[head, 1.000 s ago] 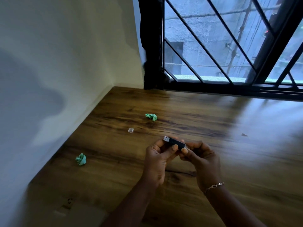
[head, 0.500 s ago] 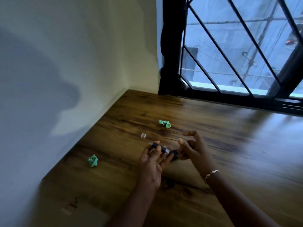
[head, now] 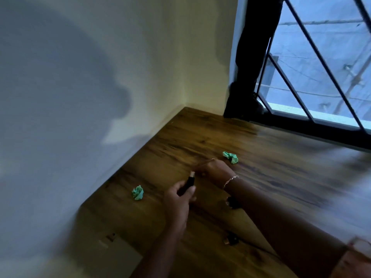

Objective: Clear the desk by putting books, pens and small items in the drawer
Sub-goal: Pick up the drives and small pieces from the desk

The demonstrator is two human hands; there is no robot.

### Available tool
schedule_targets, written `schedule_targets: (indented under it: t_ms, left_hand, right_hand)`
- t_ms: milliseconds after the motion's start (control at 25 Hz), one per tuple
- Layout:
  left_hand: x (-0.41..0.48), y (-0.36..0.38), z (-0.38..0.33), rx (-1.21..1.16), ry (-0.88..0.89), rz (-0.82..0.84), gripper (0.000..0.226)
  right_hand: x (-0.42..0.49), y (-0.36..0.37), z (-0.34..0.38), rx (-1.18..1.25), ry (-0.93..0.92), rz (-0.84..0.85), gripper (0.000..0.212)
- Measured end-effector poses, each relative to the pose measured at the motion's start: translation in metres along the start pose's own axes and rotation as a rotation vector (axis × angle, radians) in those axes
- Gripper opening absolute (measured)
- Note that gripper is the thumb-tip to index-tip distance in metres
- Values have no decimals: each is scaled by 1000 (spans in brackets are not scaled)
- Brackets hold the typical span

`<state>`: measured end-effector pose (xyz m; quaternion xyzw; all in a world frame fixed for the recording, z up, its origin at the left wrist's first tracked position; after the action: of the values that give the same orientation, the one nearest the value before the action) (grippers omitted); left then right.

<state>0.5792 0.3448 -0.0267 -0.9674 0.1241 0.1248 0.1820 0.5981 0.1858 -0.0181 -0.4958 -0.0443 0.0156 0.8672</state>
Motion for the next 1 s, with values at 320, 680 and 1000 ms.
schedule_targets:
  t_ms: [320,680,1000]
  left_hand:
    - [-2,-5,-5,400,298,-80,33]
    - [-20,10,-18,490,595,-86,30]
    - [-39,19,-21,506,710,-53,31]
  right_hand:
    - [-40,-14,5,571,235,-426,16]
    - [-87,-26,15,716,220,-407,19]
    - [-117,-29,23,662,186,-467,23]
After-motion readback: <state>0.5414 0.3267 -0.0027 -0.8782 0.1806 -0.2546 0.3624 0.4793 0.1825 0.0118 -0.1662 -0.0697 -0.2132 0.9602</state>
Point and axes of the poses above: each hand's wrist, its own x-axis towards the middle knuckle, its own y-axis out of the palm, z = x × y, the point moved 2 cm from there along x, towards the middle knuckle, and after that the axes turned 15 degrees about x, right-handed, at the moved point
